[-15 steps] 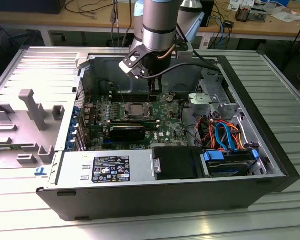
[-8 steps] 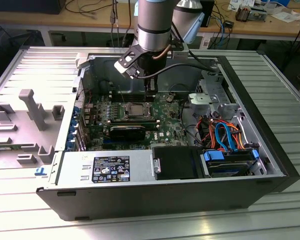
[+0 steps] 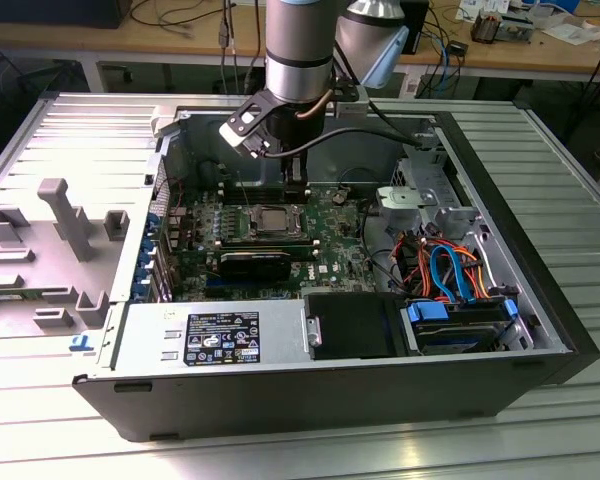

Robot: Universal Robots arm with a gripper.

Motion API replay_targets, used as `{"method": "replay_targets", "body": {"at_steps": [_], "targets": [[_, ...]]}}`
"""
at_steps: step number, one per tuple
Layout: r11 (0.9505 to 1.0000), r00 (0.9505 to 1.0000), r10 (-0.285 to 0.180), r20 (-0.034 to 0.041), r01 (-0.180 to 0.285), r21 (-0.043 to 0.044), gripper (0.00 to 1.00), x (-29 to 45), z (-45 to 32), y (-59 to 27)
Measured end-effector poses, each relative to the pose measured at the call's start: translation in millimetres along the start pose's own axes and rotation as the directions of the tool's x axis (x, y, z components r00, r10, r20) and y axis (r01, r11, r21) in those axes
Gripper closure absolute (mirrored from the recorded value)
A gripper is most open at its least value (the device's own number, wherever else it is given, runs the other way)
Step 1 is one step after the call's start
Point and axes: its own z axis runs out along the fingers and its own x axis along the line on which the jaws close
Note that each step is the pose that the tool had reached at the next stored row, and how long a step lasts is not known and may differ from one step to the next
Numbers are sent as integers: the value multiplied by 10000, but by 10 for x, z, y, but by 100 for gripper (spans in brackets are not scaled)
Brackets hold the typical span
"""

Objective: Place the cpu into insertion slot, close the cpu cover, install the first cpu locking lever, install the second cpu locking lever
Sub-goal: 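Close the cpu cover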

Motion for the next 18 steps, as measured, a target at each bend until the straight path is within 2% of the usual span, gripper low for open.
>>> {"method": "replay_targets", "body": {"at_steps": [12,18], "targets": [[10000,10000,-1,0,1,0,89,-1,8,-2],[10000,10000,-1,0,1,0,89,0,58,-60]]}}
